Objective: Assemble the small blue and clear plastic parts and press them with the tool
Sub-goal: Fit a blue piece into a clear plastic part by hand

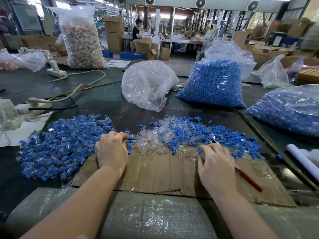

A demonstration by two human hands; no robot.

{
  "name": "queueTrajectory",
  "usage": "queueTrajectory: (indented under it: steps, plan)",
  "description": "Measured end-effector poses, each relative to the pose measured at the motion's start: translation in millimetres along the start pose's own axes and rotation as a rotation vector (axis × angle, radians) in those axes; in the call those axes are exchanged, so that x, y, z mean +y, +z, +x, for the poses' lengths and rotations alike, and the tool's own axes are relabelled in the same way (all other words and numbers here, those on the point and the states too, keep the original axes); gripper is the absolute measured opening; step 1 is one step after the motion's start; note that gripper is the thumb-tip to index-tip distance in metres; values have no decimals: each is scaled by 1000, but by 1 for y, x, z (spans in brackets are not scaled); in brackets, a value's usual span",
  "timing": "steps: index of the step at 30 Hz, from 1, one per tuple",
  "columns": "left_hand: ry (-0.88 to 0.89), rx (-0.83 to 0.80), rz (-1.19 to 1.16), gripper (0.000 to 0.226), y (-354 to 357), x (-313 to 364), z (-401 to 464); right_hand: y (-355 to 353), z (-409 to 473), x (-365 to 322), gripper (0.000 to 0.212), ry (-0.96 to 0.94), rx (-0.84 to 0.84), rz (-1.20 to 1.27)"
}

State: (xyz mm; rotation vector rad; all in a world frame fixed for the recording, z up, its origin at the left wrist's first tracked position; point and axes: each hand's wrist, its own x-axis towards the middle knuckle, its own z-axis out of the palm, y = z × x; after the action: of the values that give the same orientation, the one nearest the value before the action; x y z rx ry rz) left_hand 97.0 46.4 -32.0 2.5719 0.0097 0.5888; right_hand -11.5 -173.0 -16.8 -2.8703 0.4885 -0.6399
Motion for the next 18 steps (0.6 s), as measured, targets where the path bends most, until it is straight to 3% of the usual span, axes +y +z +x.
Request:
queueTrajectory:
  steps: [3,6,11,18]
  plan:
    - [0,12,9,20,2,8,-3,2,1,-5,25,-18,20,10]
    - [133,4,-73,17,4,26,-11,6,1,-11,17,-43,81,39]
    - [365,-180,-170,21,19,63,-31,16,-1,-16,18,-91,142,68]
    - [312,-271,-3,28,34,88,-37,26,-6,-12,18,-140,180,126]
